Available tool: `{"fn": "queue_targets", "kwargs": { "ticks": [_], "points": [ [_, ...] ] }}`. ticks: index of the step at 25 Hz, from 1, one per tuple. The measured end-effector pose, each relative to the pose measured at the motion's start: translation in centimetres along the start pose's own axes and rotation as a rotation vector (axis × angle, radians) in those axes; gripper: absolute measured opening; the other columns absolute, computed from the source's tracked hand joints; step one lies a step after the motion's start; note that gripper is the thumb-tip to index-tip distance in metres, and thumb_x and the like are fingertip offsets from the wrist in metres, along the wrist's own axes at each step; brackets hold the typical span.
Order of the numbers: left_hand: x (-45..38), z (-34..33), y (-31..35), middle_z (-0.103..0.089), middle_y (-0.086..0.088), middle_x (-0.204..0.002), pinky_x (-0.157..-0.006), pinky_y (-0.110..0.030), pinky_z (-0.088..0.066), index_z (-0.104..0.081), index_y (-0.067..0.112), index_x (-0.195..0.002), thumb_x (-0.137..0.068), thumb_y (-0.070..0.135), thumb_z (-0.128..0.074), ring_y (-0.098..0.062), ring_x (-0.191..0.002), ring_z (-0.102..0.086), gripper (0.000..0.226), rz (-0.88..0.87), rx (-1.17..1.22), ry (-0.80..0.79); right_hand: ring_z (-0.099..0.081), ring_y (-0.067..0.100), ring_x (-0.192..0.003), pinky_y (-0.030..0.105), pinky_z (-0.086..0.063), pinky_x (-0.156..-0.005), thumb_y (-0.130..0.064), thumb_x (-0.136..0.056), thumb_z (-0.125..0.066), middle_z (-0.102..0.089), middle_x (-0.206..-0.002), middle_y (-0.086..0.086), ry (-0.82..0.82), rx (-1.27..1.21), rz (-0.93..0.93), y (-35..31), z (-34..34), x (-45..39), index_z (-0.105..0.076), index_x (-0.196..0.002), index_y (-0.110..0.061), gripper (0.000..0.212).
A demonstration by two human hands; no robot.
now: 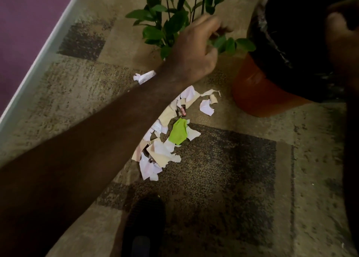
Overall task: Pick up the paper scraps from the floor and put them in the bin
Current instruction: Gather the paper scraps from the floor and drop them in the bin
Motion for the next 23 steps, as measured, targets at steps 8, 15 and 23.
{"fn": "queue_targets", "kwargs": {
  "ticks": [8,15,23],
  "points": [
    [18.5,1.2,-15.0,-0.055,-0.002,-0.124,-0.086,-0.028,-0.047,-0.057,0.023,-0.122,-0.077,0.002,-0.06,-0.019,-0.112,-0.054,0.049,0.468,-0.244,-0.211,-0.066,0.018,-0.098,0.031,-0.054,-0.082,-0.031,-0.088,-0.059,-0.069,-0.111,-0.001,-0.649,0.146,0.173,-2.5,-20.1,10.0,-0.063,-0.119,-0.028,0.031],
    [34.3,-3.3,-18.0,-0.006,-0.015,-0.16,-0.12,-0.053,-0.012,-0.013,0.026,-0.149,-0.055,0.091,-0.045,-0.034,-0.148,-0.001,0.118,0.548,-0.473,-0.678,-0.031,0.027,-0.142,0.034,-0.02,-0.118,-0.05,-0.081,-0.061,-0.039,-0.149,0.015,-0.874,0.566,0.423,7.0,-28.5,12.5,-0.03,-0.149,-0.013,0.083],
    [35.2,-6.7,-17.0,0.022,0.0,-0.159,-0.114,-0.059,-0.022,0.007,0.055,-0.142,-0.047,0.081,-0.062,-0.036,-0.147,0.007,0.12,0.575,-0.511,-0.744,-0.035,0.032,-0.14,0.036,-0.02,-0.116,-0.038,-0.07,-0.083,-0.044,-0.147,0.018,-0.84,0.452,0.355,8.1,-30.9,11.1,-0.041,-0.145,-0.006,0.092]
  ]
}}
Point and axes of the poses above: each hand's wrist, its own x-axis away from the middle knuckle, its own z-axis out of the back of the hand, y = z × x, the point moved 9 cm from there along -x, towards the middle knuckle
